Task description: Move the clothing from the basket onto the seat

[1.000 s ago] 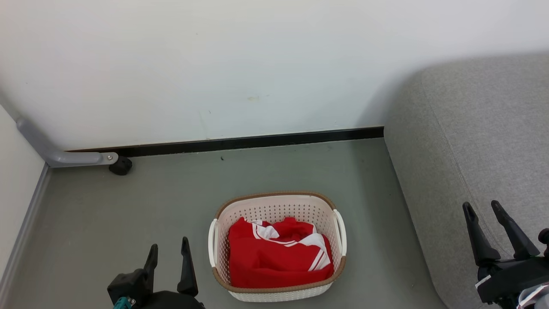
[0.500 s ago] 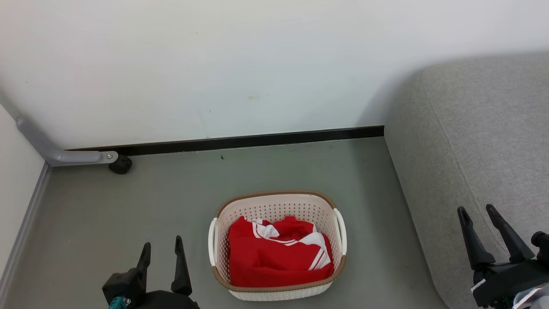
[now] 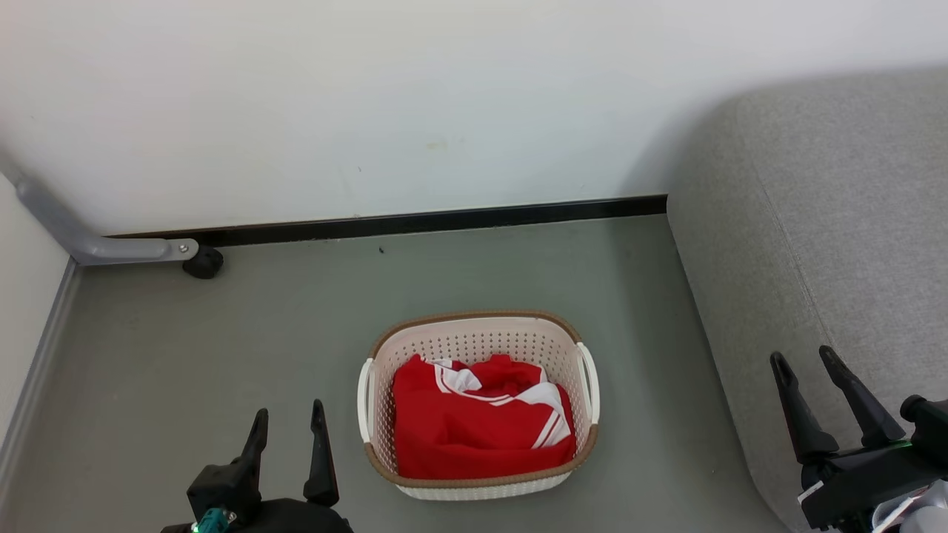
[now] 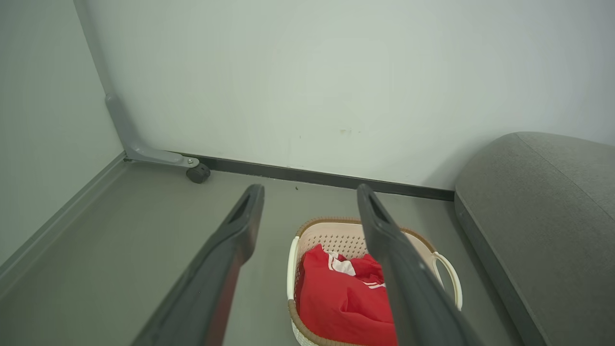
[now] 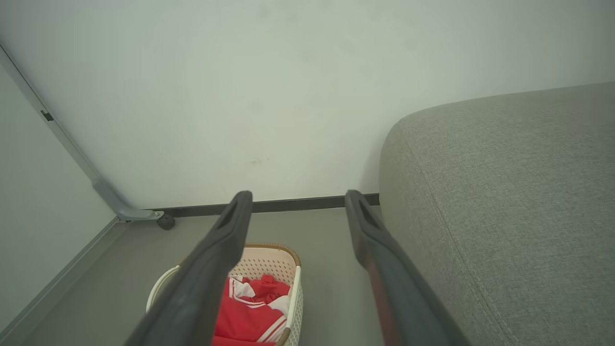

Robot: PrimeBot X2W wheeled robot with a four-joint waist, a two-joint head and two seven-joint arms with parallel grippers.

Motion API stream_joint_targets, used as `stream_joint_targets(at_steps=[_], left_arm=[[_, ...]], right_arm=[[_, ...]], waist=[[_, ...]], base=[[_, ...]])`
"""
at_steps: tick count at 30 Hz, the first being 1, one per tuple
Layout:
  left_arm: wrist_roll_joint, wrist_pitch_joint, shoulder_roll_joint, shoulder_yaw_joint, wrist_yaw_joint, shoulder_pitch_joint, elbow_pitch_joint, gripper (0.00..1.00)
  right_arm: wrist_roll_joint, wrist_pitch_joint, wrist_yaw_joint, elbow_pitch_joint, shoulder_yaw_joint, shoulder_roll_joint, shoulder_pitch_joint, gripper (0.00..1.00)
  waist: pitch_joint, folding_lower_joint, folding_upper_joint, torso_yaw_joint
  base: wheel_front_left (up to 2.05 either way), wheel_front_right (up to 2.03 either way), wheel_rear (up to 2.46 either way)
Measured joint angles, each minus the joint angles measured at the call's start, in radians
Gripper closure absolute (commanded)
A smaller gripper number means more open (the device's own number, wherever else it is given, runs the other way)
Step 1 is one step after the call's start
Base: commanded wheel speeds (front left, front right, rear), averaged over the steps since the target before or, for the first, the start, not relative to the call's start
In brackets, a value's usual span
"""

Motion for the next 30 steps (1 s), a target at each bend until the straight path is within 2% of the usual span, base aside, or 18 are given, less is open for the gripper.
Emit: stream_joint_targets(at_steps=[4,8,19,24,30], left_arm=[[0.008,0.0,0.0,-0.025,0.0,0.0,-0.016,0.0],[-0.004,0.0,0.0,-0.092,0.004,-0.01,-0.037,0.0],[-0.073,0.0,0.0,-0.254,0.033,-0.146,-0.082,0.0],[-0.091,0.0,0.0,-0.296,0.038,-0.199,-0.077,0.0],[-0.13,0.0,-0.002,-0.293,0.038,-0.262,-0.052,0.0]], right_arm=[[0.001,0.0,0.0,-0.026,0.021,-0.002,-0.006,0.0],[0.01,0.0,0.0,-0.059,0.043,-0.008,-0.03,0.0],[0.049,0.0,0.0,-0.131,0.085,-0.071,-0.086,0.0],[0.073,0.0,0.0,-0.161,0.097,-0.106,-0.131,0.0],[0.097,0.0,0.0,-0.201,0.108,-0.148,-0.18,0.0]], waist=[[0.031,0.0,0.0,-0.002],[0.069,0.0,0.0,-0.007],[0.206,0.0001,0.0,-0.022],[0.275,0.0001,0.0001,-0.032],[0.36,0.0002,0.0001,-0.044]], base=[[0.0,0.0,0.0],[0.0,0.0,0.0],[0.0,0.0,0.0],[0.0,0.0,0.0],[0.0,0.0,0.0]])
